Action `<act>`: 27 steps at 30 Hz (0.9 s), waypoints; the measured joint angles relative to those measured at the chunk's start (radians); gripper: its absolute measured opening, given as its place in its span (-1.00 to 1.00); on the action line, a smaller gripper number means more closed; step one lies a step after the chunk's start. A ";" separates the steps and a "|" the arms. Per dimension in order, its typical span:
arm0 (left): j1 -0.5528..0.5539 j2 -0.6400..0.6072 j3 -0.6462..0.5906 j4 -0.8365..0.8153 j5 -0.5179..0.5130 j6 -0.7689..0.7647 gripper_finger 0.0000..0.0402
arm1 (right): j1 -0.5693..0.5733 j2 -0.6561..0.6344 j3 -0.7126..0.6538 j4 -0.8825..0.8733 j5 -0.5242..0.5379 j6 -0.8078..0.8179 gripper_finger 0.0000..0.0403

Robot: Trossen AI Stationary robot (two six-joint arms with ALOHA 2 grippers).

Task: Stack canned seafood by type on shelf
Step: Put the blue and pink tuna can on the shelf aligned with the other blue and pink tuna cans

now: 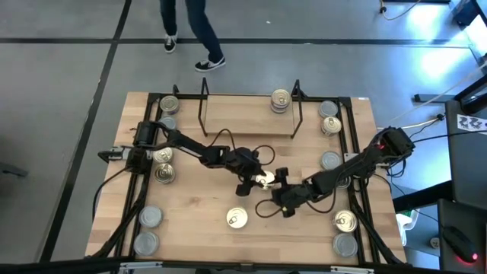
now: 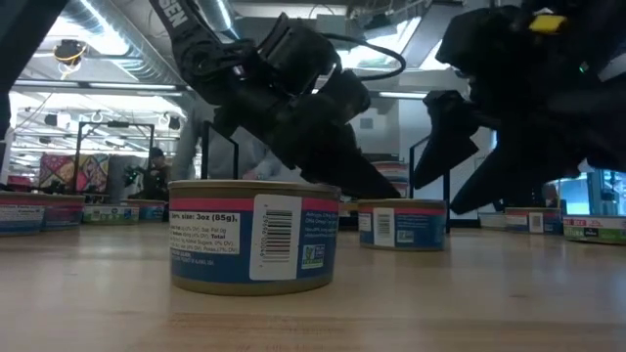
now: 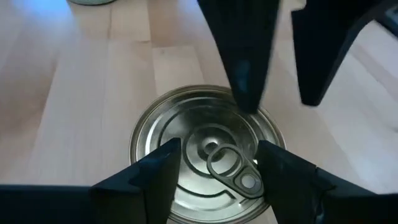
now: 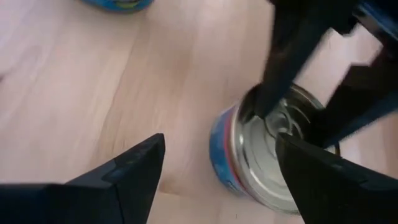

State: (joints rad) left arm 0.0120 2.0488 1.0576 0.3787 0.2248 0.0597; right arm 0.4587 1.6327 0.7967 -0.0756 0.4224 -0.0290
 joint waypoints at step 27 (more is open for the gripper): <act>0.106 -0.039 -0.007 -0.030 0.080 -0.095 0.06 | 0.028 0.088 0.000 -0.003 0.303 -0.187 0.50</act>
State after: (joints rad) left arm 0.1180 2.0099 1.0508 0.3491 0.3047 -0.0358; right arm 0.4866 1.7206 0.7971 -0.0784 0.7254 -0.2158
